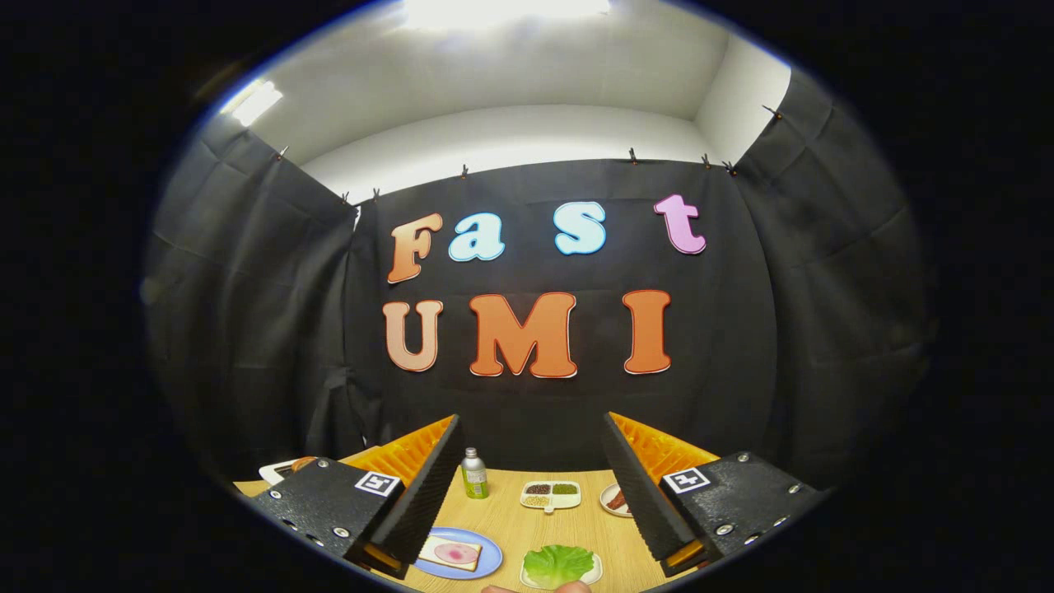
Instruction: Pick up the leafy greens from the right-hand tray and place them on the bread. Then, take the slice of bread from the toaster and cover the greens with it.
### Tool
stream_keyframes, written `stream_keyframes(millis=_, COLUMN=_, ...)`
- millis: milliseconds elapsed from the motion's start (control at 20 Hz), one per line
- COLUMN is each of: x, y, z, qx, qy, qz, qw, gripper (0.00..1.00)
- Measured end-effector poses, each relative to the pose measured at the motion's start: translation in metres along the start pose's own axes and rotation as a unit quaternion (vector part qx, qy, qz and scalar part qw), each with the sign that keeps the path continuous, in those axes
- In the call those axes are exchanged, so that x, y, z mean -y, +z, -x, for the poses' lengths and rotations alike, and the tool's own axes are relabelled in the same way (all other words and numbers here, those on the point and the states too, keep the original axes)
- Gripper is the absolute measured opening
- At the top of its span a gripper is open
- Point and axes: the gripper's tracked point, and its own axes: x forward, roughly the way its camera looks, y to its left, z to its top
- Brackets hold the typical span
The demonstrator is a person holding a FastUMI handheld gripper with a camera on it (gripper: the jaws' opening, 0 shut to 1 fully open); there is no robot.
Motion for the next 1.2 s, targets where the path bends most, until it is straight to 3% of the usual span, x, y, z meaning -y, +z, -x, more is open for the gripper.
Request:
stream_keyframes(millis=600, x=0.007, y=-0.038, z=-0.018, qx=-0.045, qy=-0.002, qz=0.006, qw=0.999, gripper=1.0)
stream_keyframes(millis=900, x=0.019, y=-0.09, z=-0.035, qx=-0.13, qy=-0.021, qz=0.007, qw=0.991, gripper=1.0)
stream_keyframes(millis=1200, x=0.011, y=-0.153, z=-0.037, qx=-0.249, qy=0.001, qz=-0.006, qw=0.968, gripper=1.0)
